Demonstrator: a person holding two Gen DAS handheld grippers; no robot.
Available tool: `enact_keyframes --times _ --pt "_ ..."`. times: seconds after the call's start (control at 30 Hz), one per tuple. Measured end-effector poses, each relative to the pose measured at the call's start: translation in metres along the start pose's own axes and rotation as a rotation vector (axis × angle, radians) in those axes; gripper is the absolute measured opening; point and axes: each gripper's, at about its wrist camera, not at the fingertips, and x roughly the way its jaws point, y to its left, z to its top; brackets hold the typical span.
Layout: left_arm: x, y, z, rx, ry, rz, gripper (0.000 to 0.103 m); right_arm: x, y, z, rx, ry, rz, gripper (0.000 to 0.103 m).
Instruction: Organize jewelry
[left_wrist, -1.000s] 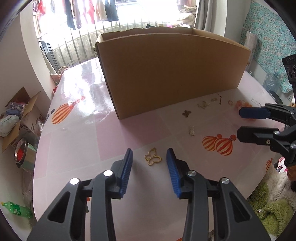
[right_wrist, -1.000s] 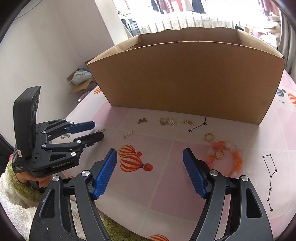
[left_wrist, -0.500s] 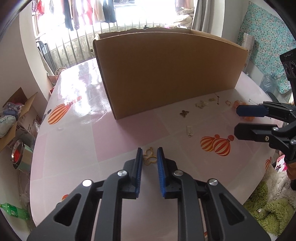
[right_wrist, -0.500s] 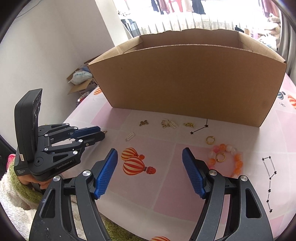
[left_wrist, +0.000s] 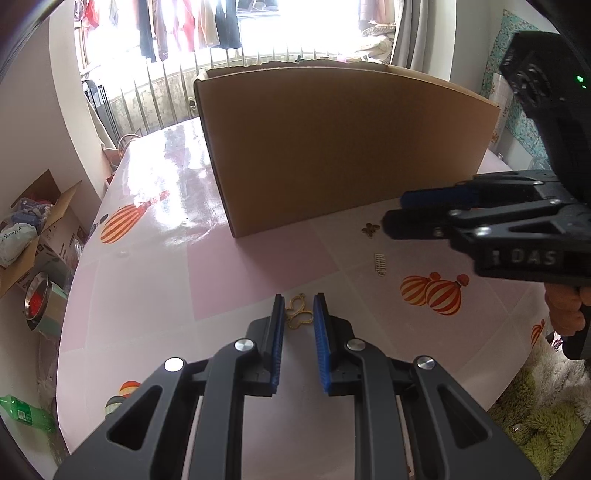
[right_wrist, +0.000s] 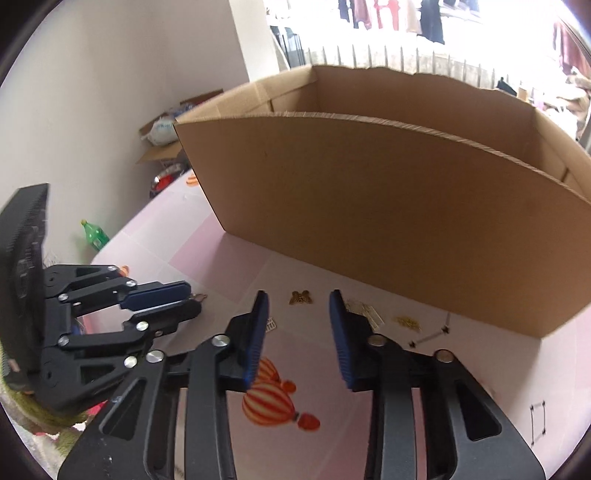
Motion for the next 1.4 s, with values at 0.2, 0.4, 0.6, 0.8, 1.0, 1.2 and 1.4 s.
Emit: enact_keyframes --times 0.2,0.4,0.6,0.8,1.0,1.2,1.4 --pt "-0.001 -0.001 -0.001 0.002 -0.003 0.001 0.015 0.016 0.005 0.007 -0.045 0.042 -0.022 0.020" --pt "-0.001 -0.001 -0.001 0.005 -0.006 -0.003 0.015 0.024 0.009 0.012 -0.089 0.061 -0.051 0.020" --pt "-0.002 -0.001 -0.001 0.005 -0.009 0.002 0.015 0.028 0.020 0.014 -0.162 0.076 -0.088 0.013" --pt "-0.002 -0.001 -0.001 -0.001 -0.013 0.002 0.015 0.029 0.013 0.018 -0.113 0.081 -0.053 0.010" --pt "-0.002 -0.002 -0.001 0.001 -0.014 0.003 0.015 0.021 -0.003 0.021 -0.080 0.067 -0.049 0.009" --pt "-0.004 -0.001 -0.001 -0.002 -0.023 0.002 0.013 0.013 -0.002 0.023 -0.083 0.047 -0.051 0.009" --pt "-0.007 0.000 -0.003 -0.004 -0.033 0.005 0.013 -0.005 0.004 0.013 -0.086 0.034 -0.049 0.009"
